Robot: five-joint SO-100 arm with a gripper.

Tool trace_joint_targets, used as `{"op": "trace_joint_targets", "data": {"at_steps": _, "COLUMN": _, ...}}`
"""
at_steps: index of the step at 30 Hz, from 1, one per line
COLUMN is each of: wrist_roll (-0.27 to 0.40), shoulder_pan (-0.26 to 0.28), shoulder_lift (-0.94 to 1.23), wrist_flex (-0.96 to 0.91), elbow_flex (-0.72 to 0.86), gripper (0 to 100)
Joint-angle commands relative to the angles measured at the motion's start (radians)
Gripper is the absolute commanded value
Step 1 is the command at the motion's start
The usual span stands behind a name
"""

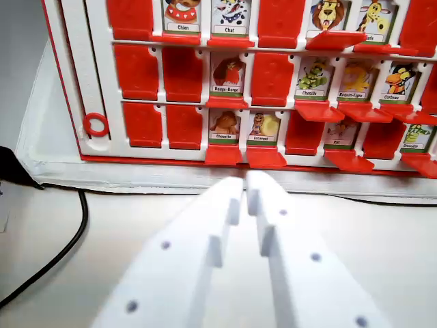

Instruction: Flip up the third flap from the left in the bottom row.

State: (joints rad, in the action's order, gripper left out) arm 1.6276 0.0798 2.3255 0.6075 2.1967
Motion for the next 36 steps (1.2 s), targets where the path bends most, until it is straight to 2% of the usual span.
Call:
{"op": "trace_joint_targets", "data": {"at_steps": 1, "wrist_roll": 0.011, "shoulder_pan": 0.021, "shoulder_lift": 0.015, "wrist_flex": -0.114, "elbow_flex": 0.043, "gripper": 0}}
{"op": "trace_joint_targets", "data": {"at_steps": 9, "wrist_roll": 0.032, "shoulder_pan": 0.081, "shoulder_lift": -0.101, "wrist_flex": -0.365, "elbow_flex": 0.225, "gripper": 0}}
{"op": "trace_joint_targets", "data": {"at_steps": 15, "wrist_roll": 0.043, "shoulder_pan": 0.101, "shoulder_lift": -0.236, "wrist_flex": -0.537, "elbow_flex": 0.278, "gripper": 0}}
{"op": "trace_joint_targets", "data": {"at_steps": 23, "wrist_roll": 0.043, "shoulder_pan": 0.083, "shoulder_lift": -0.420, "wrist_flex": -0.666, "elbow_flex": 0.255, "gripper": 0}}
{"op": "trace_joint_targets", "data": {"at_steps": 36, "wrist_roll": 0.034, "shoulder_pan": 0.029, "shoulder_lift": -0.606, "wrist_flex": -0.710, "elbow_flex": 0.133, "gripper": 0}}
